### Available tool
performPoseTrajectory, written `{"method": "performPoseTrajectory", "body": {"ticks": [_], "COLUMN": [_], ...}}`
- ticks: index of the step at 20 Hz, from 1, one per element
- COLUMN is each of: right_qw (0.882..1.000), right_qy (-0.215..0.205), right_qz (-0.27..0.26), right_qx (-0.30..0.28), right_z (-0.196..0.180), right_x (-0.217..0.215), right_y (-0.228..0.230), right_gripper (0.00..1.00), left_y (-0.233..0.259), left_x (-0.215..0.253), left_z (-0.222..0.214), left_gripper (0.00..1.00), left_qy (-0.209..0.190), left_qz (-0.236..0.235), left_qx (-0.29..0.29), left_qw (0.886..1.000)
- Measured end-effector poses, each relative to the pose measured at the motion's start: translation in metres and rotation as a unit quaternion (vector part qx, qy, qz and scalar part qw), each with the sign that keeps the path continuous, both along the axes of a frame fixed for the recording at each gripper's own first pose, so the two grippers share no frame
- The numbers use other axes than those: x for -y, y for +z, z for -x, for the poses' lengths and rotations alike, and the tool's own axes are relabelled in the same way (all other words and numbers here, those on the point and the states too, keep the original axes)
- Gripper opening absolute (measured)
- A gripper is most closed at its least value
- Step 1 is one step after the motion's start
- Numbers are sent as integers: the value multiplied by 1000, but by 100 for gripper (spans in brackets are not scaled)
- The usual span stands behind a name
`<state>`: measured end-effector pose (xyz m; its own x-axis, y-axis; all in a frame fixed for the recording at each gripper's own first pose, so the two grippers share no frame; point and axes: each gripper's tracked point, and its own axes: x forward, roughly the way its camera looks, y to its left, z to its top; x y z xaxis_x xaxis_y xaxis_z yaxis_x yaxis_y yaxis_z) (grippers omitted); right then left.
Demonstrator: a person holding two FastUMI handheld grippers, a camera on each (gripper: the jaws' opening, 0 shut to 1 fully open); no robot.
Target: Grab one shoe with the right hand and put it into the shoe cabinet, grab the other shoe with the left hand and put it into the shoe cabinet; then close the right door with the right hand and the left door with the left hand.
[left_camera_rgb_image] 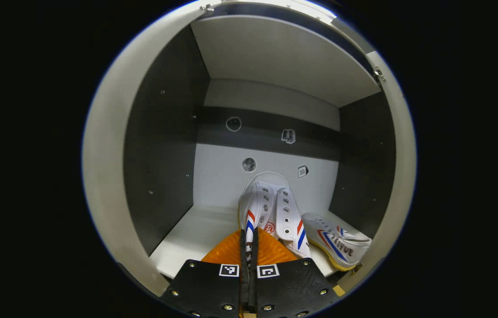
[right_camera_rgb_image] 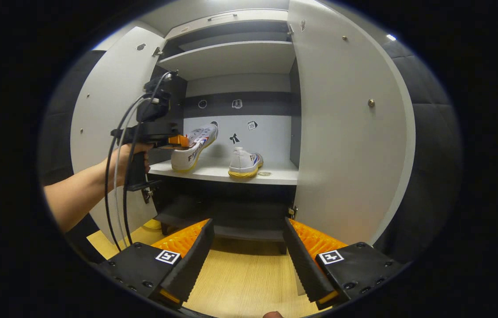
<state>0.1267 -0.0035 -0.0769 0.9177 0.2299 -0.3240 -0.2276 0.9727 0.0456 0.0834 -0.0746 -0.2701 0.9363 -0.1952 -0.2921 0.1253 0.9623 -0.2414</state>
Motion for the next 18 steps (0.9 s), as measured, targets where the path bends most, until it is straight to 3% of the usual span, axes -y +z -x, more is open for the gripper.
{"method": "performPoseTrajectory", "body": {"ticks": [5,10,12,17,18], "right_qw": [1000,1000,1000,999,999], "right_qy": [2,0,-3,-18,-19], "right_qz": [4,3,6,6,7], "right_qx": [-4,6,11,30,35], "right_z": [1,1,3,6,7], "right_x": [-2,-4,-3,2,1], "right_y": [-4,4,9,28,32], "right_gripper": [98,98,98,98,98], "left_y": [5,3,20,71,79], "left_x": [0,5,-5,-12,-13], "left_z": [-2,-4,-12,39,52], "left_gripper": [0,0,17,80,80], "left_qy": [-1,-6,10,-2,-4], "left_qz": [20,-1,-35,-64,-62], "left_qx": [-32,-25,17,73,82], "left_qw": [999,1000,999,995,995]}}
